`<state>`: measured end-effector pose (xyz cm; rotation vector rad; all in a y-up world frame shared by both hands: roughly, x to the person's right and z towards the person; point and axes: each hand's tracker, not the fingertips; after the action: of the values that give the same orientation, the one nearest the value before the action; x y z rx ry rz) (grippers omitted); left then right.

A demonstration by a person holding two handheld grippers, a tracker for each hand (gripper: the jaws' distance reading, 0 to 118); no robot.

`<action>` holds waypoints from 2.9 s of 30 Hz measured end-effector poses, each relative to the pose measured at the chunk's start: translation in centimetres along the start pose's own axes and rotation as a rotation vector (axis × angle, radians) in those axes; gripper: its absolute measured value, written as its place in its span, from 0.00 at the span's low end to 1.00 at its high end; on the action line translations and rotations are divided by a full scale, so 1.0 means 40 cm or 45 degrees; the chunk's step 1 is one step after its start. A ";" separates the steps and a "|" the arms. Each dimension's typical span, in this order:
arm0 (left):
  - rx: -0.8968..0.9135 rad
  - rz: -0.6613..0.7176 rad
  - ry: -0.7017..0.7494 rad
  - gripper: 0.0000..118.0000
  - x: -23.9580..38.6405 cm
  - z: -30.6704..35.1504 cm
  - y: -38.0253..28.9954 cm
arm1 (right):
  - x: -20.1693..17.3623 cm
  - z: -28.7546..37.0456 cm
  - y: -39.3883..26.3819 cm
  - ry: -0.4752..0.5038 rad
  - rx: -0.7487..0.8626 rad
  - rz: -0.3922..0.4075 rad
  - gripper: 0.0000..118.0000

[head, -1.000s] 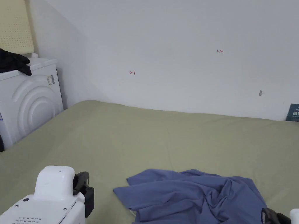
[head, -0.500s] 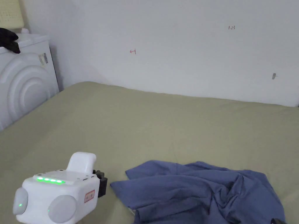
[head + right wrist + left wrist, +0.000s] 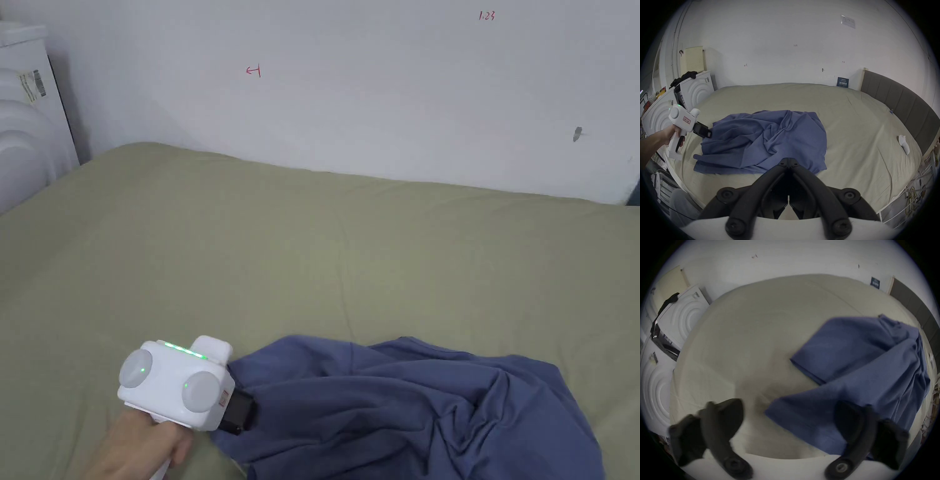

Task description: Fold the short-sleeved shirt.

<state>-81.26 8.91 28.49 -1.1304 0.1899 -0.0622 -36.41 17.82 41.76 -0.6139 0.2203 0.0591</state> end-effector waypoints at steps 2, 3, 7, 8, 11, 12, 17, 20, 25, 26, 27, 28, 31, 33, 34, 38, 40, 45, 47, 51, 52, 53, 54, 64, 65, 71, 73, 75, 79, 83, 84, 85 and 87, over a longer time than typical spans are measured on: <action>0.051 0.037 -0.053 0.72 0.015 0.027 -0.015 | 0.010 -0.001 0.001 0.005 -0.010 -0.014 0.01; 0.068 0.030 -0.059 0.53 0.020 0.046 -0.019 | 0.014 -0.002 0.001 0.002 -0.017 -0.014 0.01; 0.090 0.053 -0.110 0.00 0.011 0.075 -0.023 | 0.036 -0.017 0.024 -0.008 -0.040 -0.023 0.01; 0.083 0.063 -0.137 0.00 0.010 0.076 -0.026 | 0.044 -0.024 0.034 -0.013 -0.049 -0.018 0.01; 0.089 0.067 -0.132 0.00 0.005 0.076 -0.031 | 0.081 -0.063 0.072 -0.038 -0.050 -0.003 0.01; 0.089 0.083 -0.141 0.01 0.000 0.078 -0.031 | 0.098 -0.084 0.091 -0.040 -0.061 -0.005 0.01; 0.094 0.085 -0.151 0.01 0.006 0.070 -0.039 | 0.189 -0.255 0.211 -0.085 -0.100 0.003 0.01; 0.105 0.080 -0.150 0.01 0.007 0.070 -0.042 | 0.238 -0.383 0.281 -0.094 -0.150 0.017 0.01; 0.114 0.070 -0.161 0.01 0.007 0.069 -0.046 | 0.302 -0.584 0.353 -0.100 -0.300 0.018 0.07; 0.116 0.066 -0.161 0.01 0.008 0.064 -0.048 | 0.308 -0.618 0.355 -0.086 -0.339 0.000 0.29; 0.116 0.063 -0.161 0.01 0.009 0.063 -0.048 | 0.308 -0.646 0.354 -0.087 -0.384 -0.002 0.76; 0.117 0.060 -0.161 0.01 0.011 0.062 -0.048 | 0.306 -0.678 0.343 -0.098 -0.424 -0.007 0.96; 0.121 0.055 -0.155 0.01 0.018 0.058 -0.050 | 0.275 -0.743 0.314 -0.164 -0.516 0.128 0.86; 0.116 0.054 -0.157 0.01 0.019 0.053 -0.049 | 0.253 -0.770 0.284 -0.171 -0.568 0.209 0.79; 0.113 0.065 -0.160 0.01 0.015 0.047 -0.049 | 0.241 -0.770 0.274 -0.182 -0.530 0.220 0.79; 0.102 0.080 -0.164 0.01 0.012 0.055 -0.043 | 0.211 -0.718 0.313 0.023 -0.553 0.189 0.03; 0.090 0.126 -0.174 0.01 -0.003 0.072 -0.038 | 0.178 -0.674 0.338 -0.118 -0.494 0.319 0.03; 0.207 0.218 -0.155 0.01 -0.066 0.217 -0.032 | 0.211 -0.482 0.429 -0.035 -0.314 0.183 0.03; 0.281 0.207 -0.092 0.01 -0.093 0.306 -0.024 | 0.240 -0.377 0.468 -0.025 -0.231 0.138 0.03; 0.440 0.199 0.038 0.01 -0.147 0.477 -0.007 | 0.287 -0.181 0.550 0.008 -0.089 0.050 0.03; 0.480 0.221 0.069 0.01 -0.164 0.523 0.001 | 0.295 -0.130 0.572 0.004 -0.043 0.041 0.03; 0.535 0.240 0.105 0.01 -0.180 0.565 0.011 | 0.300 -0.085 0.591 -0.013 0.011 0.045 0.03; 0.576 0.248 0.147 0.01 -0.195 0.599 0.023 | 0.298 -0.034 0.603 -0.033 0.059 0.040 0.03; 0.808 0.340 0.276 0.01 -0.303 0.902 0.158 | 0.330 0.256 0.735 -0.137 0.291 -0.061 0.03; 0.796 0.348 0.276 0.01 -0.298 0.919 0.167 | 0.332 0.270 0.748 -0.137 0.297 -0.063 0.03; 0.827 0.374 0.284 0.01 -0.257 0.984 0.216 | 0.328 0.276 0.815 -0.163 0.347 -0.054 0.03; 0.841 0.378 0.282 0.01 -0.247 0.992 0.237 | 0.329 0.262 0.834 -0.190 0.359 -0.047 0.03; 0.854 0.394 0.277 0.01 -0.246 0.990 0.270 | 0.337 0.227 0.861 -0.204 0.360 -0.050 0.03; 0.875 0.393 0.279 0.01 -0.240 0.966 0.351 | 0.346 0.163 0.910 -0.228 0.373 -0.063 0.03; 0.888 0.392 0.286 0.01 -0.246 0.917 0.454 | 0.374 0.062 0.971 -0.246 0.367 -0.069 0.03; 0.890 0.397 0.292 0.01 -0.243 0.904 0.475 | 0.378 0.039 0.980 -0.247 0.365 -0.074 0.03; 0.885 0.391 0.303 0.01 -0.244 0.884 0.503 | 0.377 0.009 0.991 -0.267 0.346 -0.055 0.03; 0.880 0.370 0.327 0.01 -0.243 0.844 0.554 | 0.350 -0.011 0.997 -0.296 0.351 -0.028 0.03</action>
<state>-85.69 49.91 23.55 -0.3951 0.5166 -0.0112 -27.66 49.97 15.77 -0.3307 -0.0049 0.0765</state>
